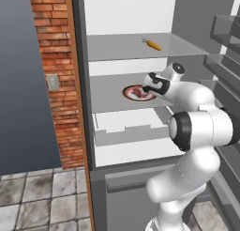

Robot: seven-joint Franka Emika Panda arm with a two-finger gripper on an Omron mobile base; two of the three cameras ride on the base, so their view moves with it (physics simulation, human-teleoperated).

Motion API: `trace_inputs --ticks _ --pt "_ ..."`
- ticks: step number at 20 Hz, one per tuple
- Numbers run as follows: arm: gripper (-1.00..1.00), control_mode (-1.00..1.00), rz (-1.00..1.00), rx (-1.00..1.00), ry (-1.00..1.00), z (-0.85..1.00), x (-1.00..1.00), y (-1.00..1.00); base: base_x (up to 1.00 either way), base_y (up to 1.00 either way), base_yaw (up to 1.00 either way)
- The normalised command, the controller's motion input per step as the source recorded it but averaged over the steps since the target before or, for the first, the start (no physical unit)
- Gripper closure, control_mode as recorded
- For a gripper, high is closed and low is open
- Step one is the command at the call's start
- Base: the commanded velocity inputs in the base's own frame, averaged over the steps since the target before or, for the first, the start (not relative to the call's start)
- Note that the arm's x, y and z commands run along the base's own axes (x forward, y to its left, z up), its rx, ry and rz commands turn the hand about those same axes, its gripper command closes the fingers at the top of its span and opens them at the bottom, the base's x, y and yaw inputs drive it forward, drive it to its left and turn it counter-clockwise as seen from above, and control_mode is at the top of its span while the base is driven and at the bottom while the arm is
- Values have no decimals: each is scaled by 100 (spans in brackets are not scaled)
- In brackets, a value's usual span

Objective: Transport the steak from the fridge to the microwave and turn on the microwave.

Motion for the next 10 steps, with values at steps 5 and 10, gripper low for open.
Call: trace_inputs --ticks 5,10 --pt "-100 -100 6 0 0 -11 12 0 0 0 0" --pt "-100 -100 6 0 0 -8 24 0 0 0 0"
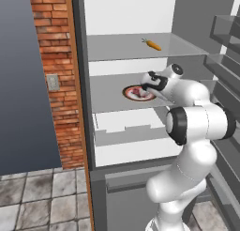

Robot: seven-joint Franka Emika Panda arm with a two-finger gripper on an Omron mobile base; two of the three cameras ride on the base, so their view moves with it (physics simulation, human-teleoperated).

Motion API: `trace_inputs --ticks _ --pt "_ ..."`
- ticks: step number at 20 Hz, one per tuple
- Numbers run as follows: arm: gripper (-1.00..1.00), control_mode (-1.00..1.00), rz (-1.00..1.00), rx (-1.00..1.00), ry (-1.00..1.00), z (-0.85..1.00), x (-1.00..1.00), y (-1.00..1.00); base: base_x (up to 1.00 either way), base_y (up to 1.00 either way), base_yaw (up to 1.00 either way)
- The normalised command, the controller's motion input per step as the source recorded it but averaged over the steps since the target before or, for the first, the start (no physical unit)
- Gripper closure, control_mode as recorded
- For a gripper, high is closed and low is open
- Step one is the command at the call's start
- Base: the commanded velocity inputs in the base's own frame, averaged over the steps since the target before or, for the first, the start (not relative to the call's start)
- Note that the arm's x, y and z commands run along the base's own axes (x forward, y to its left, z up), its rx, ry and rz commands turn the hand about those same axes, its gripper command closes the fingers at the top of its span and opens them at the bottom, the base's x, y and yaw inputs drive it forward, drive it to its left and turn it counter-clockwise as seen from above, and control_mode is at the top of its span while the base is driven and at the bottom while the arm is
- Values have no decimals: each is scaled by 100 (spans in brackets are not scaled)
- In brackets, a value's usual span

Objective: Transport the steak from the fridge to the microwave and turn on the microwave.

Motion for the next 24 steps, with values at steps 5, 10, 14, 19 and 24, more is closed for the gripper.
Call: trace_inputs --ticks 5,10,14,19,24 --pt "-100 -100 6 0 0 -11 34 2 0 0 0" --pt "-100 -100 4 0 0 -13 29 6 0 0 0" --pt "-100 -100 3 0 0 -13 31 1 0 0 0" --pt "-100 -100 1 -1 0 -12 32 1 0 0 0" --pt "-100 -100 0 -2 0 -13 34 1 0 0 0"
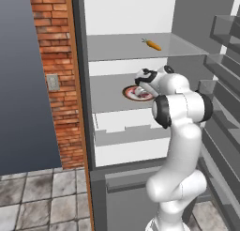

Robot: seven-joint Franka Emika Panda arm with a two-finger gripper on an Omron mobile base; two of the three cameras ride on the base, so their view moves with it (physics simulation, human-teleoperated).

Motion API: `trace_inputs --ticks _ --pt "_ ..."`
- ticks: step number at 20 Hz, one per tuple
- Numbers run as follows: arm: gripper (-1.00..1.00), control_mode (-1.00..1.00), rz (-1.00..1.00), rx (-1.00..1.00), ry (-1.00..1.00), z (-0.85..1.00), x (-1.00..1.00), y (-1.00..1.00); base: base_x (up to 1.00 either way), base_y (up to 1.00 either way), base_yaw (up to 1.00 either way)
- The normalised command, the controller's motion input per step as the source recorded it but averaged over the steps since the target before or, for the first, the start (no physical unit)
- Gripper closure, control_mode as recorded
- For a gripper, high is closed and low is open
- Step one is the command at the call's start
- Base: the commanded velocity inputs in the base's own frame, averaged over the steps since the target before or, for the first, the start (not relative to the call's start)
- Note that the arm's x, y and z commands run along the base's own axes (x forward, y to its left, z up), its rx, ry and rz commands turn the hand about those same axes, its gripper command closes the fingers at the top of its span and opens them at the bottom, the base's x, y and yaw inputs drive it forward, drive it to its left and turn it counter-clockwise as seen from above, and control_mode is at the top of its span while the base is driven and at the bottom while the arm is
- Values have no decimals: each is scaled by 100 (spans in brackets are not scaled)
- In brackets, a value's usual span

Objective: Transport the steak from the fridge to the microwave and turn on the microwave.

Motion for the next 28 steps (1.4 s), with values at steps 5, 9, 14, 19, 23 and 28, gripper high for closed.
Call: trace_inputs --ticks 5,9,14,19,23,28 --pt "-100 -100 0 -3 0 -13 28 3 0 0 0" --pt "-100 -100 0 -4 0 -12 25 8 0 0 0" --pt "-100 -100 0 -3 0 -15 26 6 0 0 0" --pt "-100 -100 0 -4 0 -33 13 1 0 0 0" --pt "-100 -100 0 -3 9 -80 0 0 0 0 0" --pt "100 -100 0 1 36 -100 -19 3 0 0 0"
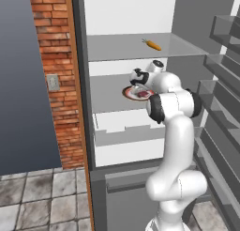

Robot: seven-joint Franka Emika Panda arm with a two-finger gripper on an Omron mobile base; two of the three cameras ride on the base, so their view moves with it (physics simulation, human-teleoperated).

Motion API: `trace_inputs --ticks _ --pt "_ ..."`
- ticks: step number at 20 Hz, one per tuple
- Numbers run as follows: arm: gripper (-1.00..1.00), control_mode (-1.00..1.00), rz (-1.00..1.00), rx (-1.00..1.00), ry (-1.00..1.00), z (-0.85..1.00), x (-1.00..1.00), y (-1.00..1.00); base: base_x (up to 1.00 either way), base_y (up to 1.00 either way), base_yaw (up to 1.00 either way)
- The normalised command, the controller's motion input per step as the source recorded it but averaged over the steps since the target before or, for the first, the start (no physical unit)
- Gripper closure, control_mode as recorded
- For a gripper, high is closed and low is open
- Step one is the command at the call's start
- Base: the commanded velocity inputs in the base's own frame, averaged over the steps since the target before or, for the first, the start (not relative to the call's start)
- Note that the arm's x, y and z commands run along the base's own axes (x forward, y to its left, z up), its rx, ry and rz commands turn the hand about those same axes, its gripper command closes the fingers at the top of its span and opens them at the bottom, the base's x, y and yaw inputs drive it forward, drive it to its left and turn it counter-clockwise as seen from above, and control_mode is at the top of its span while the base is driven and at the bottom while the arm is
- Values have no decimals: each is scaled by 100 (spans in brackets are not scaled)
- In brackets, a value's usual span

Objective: Transport the steak from the fridge to the microwave and turn on the microwave.

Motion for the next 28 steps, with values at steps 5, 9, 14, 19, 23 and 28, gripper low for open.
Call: trace_inputs --ticks 5,9,14,19,23,28 --pt "100 -100 0 1 37 -100 -28 0 0 0 0" --pt "100 -100 0 0 17 -100 -58 0 0 0 0" --pt "100 -100 0 0 -5 -100 -83 0 0 0 0" --pt "100 -100 3 4 -40 -100 -74 1 0 0 0" --pt "100 -100 5 1 -67 -100 -29 21 0 0 0" --pt "100 -100 2 8 -65 -86 -3 14 0 0 0"
